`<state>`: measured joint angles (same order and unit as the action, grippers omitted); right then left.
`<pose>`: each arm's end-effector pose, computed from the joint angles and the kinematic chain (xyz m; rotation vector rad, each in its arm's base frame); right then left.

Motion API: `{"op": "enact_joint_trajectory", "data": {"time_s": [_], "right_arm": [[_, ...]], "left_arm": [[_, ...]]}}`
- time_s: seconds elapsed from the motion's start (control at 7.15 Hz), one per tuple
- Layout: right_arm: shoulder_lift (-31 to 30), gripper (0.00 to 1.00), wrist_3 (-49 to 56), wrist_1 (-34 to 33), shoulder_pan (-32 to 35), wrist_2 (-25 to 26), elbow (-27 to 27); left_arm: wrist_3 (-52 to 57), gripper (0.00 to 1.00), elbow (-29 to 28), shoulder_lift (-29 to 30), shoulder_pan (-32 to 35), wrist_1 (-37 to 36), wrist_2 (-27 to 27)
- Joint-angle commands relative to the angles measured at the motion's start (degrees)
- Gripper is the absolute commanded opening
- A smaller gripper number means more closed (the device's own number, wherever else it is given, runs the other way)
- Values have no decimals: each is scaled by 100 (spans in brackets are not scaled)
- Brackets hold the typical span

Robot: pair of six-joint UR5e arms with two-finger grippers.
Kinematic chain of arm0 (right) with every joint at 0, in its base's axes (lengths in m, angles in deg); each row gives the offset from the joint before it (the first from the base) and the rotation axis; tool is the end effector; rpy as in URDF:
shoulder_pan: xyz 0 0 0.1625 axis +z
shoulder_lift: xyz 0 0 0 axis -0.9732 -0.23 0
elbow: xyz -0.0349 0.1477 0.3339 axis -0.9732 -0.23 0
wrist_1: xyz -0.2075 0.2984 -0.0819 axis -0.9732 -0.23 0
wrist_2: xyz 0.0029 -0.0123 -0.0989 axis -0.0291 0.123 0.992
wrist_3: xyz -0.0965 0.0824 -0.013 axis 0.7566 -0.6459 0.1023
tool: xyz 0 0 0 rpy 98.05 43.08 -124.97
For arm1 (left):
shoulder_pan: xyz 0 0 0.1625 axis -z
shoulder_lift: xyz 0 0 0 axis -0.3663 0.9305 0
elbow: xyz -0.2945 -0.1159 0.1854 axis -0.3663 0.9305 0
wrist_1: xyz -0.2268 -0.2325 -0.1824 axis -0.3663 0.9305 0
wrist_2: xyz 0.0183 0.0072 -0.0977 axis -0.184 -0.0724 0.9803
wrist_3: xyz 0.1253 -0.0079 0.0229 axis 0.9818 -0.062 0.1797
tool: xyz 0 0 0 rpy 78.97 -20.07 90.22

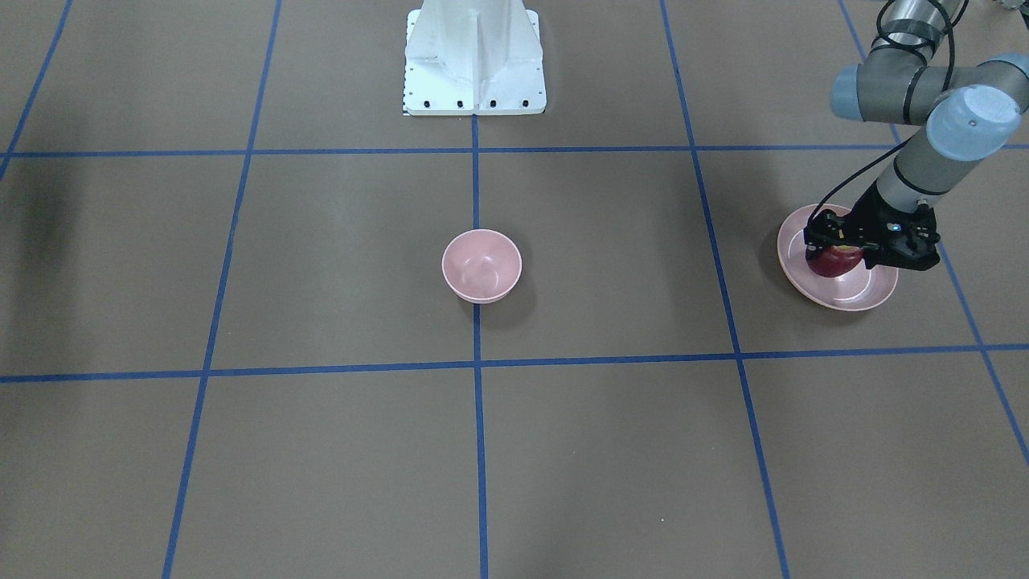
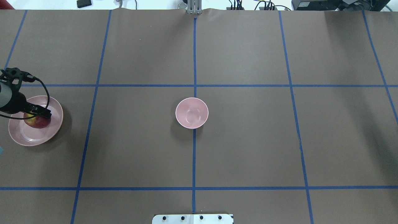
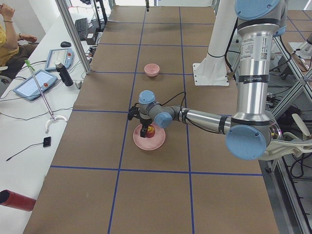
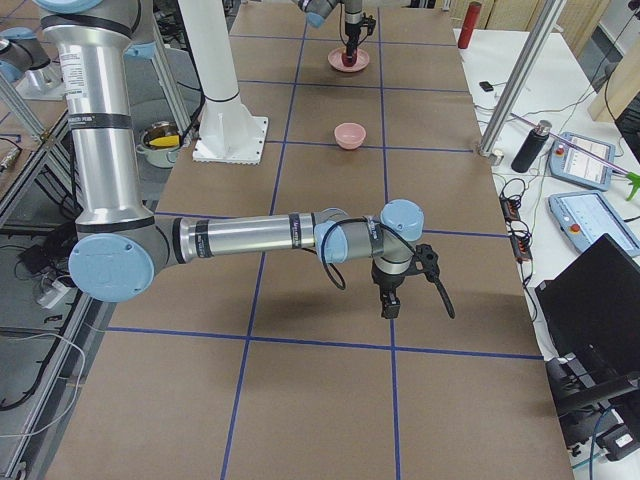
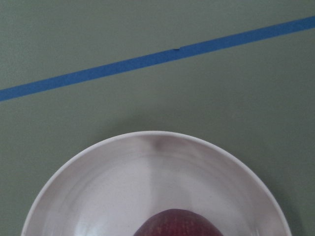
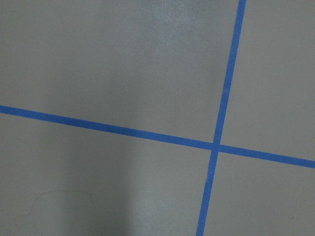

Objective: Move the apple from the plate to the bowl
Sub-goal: 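Close the left gripper around the red apple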

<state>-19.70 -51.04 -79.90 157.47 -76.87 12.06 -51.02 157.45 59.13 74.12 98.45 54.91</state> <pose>-0.0296 -0.4925 0.5700 0.0832 -0.7259 -0.1579 0.2410 -0.4292 0.5358 0.1573 0.7530 0.1873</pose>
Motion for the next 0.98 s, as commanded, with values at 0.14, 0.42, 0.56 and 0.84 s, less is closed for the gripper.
{"op": "enact_joint_trajectory", "data": {"time_s": [0.14,0.42,0.56,0.84], "right_arm": [[9,100,-21,-6,0,0,0],[9,100,-30,-6,0,0,0],[9,100,-30,-6,0,0,0],[9,100,-38,-6,-9,0,0]], "left_arm": [[-9,99,-79,-3,-86,16,8],[0,46,-79,-3,-121,-2,8],[0,9,-44,5,-113,-11,8],[-26,0,436,14,-69,-237,209]]}}
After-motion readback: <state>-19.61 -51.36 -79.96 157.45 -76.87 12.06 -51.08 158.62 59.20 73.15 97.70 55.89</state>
